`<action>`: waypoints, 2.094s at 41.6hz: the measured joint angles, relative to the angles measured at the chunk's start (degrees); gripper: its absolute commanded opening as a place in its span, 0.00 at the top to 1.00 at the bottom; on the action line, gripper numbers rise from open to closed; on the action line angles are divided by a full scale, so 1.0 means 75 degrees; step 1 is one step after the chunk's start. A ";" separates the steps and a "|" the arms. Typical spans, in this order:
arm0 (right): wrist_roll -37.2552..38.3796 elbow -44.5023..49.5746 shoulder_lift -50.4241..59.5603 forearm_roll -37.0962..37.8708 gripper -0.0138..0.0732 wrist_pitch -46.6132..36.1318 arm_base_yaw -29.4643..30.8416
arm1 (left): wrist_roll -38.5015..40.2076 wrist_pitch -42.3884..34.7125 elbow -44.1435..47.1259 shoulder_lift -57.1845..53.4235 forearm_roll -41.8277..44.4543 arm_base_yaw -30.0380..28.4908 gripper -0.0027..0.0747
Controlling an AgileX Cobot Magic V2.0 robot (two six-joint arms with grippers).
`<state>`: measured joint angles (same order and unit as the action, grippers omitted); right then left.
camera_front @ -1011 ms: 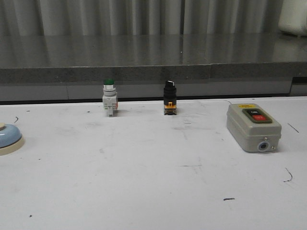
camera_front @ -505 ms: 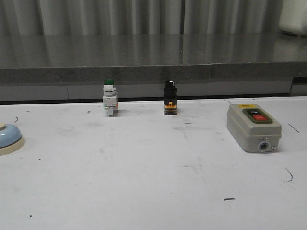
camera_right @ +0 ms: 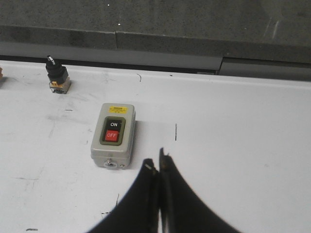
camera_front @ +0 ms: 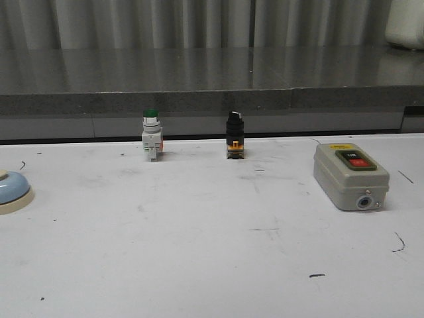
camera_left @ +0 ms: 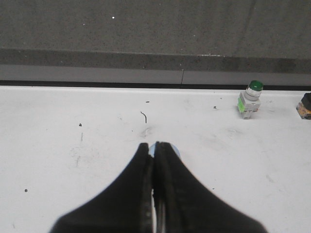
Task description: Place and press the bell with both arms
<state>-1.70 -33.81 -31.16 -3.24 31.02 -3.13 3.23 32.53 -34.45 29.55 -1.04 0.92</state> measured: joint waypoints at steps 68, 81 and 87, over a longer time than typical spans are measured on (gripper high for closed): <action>-0.0013 0.0000 -0.0169 0.0026 0.21 0.0163 0.0000 | -0.0129 0.1215 -0.3495 0.8004 -0.0162 0.0329 0.19; -0.0013 0.0000 -0.0169 0.0035 0.21 0.0163 0.0000 | -0.0162 0.0985 -0.3872 0.9345 -0.0162 0.0433 0.19; -0.0013 0.0000 -0.0169 0.0035 0.21 0.0163 0.0000 | -0.0165 0.0638 -0.3870 0.9732 -0.0162 0.0433 0.19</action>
<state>-1.80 -33.81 -32.42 -2.98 32.24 -3.13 1.99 37.31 -63.47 102.54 -2.25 4.16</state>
